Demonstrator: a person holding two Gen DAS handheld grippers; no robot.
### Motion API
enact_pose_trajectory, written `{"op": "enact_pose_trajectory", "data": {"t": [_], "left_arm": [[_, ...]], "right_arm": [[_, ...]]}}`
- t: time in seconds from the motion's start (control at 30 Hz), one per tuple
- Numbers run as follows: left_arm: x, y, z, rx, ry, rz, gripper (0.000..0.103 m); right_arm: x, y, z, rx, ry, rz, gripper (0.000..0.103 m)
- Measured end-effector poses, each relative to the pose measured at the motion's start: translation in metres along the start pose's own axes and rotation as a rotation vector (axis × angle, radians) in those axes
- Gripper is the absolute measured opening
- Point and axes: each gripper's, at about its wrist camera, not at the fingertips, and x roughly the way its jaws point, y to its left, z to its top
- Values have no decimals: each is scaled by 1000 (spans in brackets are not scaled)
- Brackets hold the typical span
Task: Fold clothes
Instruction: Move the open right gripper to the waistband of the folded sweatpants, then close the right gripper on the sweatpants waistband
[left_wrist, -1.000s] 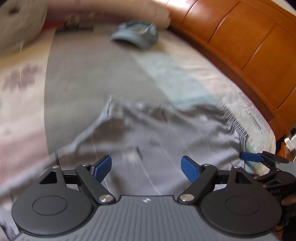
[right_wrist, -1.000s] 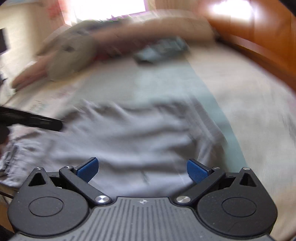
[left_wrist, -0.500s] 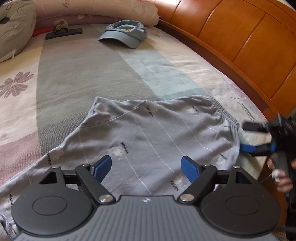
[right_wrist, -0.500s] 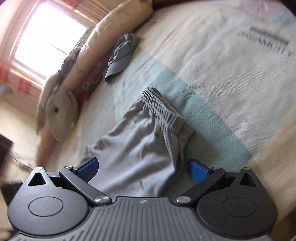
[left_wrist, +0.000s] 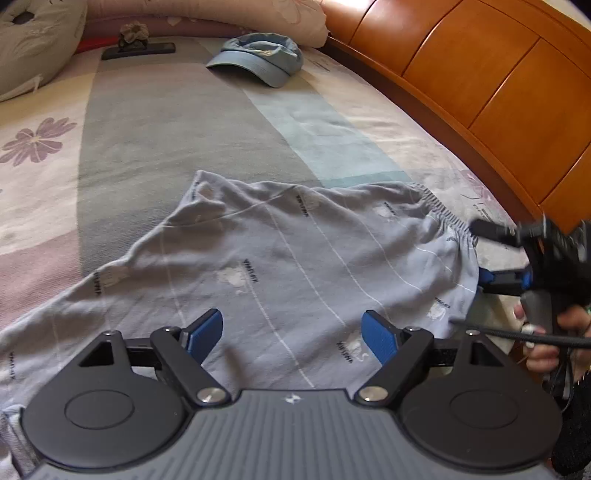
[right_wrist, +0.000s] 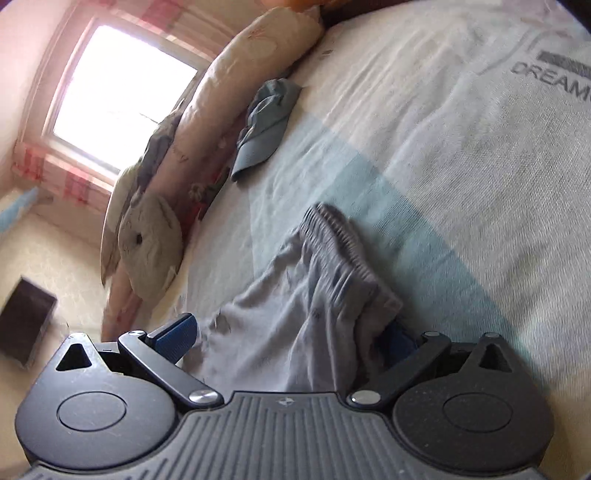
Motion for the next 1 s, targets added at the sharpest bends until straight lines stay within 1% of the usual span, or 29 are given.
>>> {"op": "enact_pose_trajectory", "data": {"t": [0.1,0.17,0.27,0.33,0.5,0.7,0.77,0.87,0.97,1.0], "left_arm": [[2,5,0,-23,6,4,82],[5,5,0,-28,12,8,82],[7,2,0,-17,16,2,82],[7,1,1,-18,14,3,82],[8,0,1,-19,9,6,82],[4,1,0,-35,1,12,82],[1,3,0,-40,-3,16,82],[-2,7,0,-59,-13,24,82],[-5,10,3,-77,-31,21,82],[-6,11,3,-80,-37,20,82]], "right_arm": [[-4,3,-8,-62,-39,-14,103],[0,-1,0,-36,-55,-8,103],[10,-1,11,-17,-43,-11,103],[13,2,10,-16,-31,-17,103],[13,4,0,-37,-27,1,103],[13,-4,10,-37,-113,15,103],[14,-3,6,-69,-119,8,103],[20,4,-1,-139,-117,-30,103],[24,6,-1,-156,-112,-42,103],[24,5,-2,-166,-110,-40,101]]}}
